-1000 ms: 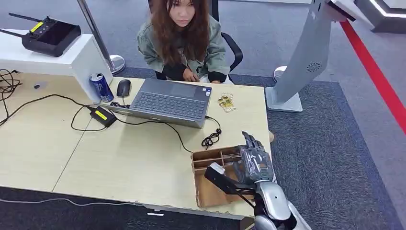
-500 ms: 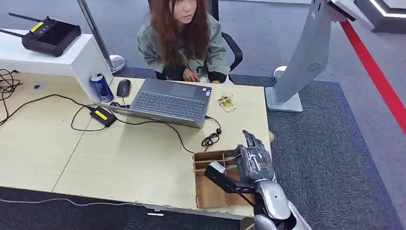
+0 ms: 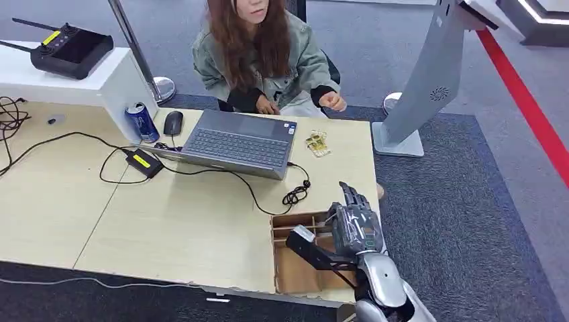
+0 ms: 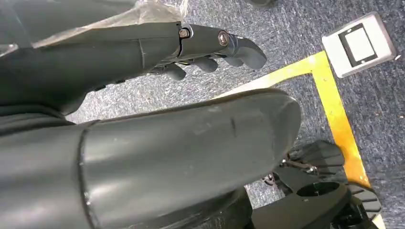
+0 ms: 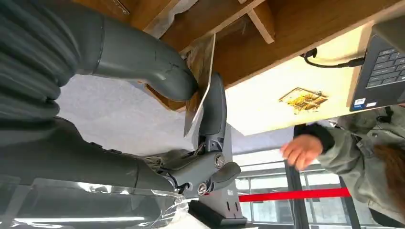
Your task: Pass the card to the sensor for recognition and then transmit it.
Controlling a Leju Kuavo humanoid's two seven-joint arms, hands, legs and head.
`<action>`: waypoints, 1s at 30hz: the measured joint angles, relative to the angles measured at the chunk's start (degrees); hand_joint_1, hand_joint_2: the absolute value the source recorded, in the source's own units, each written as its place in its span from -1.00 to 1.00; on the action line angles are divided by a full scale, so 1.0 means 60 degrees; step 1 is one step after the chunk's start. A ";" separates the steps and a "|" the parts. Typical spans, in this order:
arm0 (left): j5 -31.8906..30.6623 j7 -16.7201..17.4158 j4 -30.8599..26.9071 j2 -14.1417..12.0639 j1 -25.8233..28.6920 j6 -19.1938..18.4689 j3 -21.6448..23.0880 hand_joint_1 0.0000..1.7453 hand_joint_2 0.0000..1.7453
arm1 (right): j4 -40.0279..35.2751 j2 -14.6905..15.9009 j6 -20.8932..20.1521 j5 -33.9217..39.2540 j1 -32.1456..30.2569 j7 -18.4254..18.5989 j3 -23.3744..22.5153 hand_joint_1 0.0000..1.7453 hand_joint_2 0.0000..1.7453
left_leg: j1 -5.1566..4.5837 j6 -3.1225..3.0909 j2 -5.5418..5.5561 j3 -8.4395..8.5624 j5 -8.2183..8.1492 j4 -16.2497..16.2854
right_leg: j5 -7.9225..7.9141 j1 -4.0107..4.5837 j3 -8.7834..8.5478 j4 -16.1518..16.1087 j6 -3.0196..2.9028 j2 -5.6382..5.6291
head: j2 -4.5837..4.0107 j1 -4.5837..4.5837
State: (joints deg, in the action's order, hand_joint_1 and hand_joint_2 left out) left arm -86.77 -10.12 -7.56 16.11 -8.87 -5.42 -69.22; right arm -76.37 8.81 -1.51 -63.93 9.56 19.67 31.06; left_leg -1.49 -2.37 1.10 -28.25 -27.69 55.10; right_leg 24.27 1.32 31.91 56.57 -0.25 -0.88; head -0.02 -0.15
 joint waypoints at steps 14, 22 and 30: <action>0.0087 -0.0004 0.0000 0.0000 0.0006 0.0047 -0.0167 -1.00 -1.00 | -0.2061 -0.0018 0.0371 0.1642 0.0026 -0.0091 -0.0535 0.68 1.00 | -0.0001 0.0000 0.0001 0.0000 0.0000 0.0001 | 0.0000 0.0000 0.0001 0.0000 0.0000 0.0000 | 0.0000 0.0000; 0.0178 -0.0004 0.0000 0.0000 0.0003 0.0051 -0.0353 -1.00 -1.00 | -0.4328 -0.0047 0.1392 0.3053 0.0085 -0.0561 -0.1396 0.76 1.00 | -0.0002 0.0000 -0.0001 0.0003 0.0000 0.0001 | -0.0001 -0.0001 -0.0001 0.0000 0.0000 0.0000 | 0.0000 -0.0004; -0.0018 0.0058 0.0000 0.0000 -0.0014 0.0040 -0.0397 -1.00 -1.00 | -0.4961 -0.0095 0.1770 0.4379 0.0712 -0.1020 -0.1982 0.78 1.00 | -0.0003 -0.0001 -0.0004 -0.0004 0.0001 0.0000 | -0.0004 -0.0004 -0.0005 0.0000 0.0000 -0.0002 | 0.0000 -0.0004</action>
State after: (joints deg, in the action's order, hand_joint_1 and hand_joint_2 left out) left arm -86.88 -9.77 -7.56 16.11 -8.96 -5.18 -71.60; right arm -106.14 8.24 9.11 -37.66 13.84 13.55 19.17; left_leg -1.51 -2.38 1.08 -28.27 -27.69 55.10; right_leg 24.25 1.30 31.88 56.57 -0.25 -0.89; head -0.02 -0.17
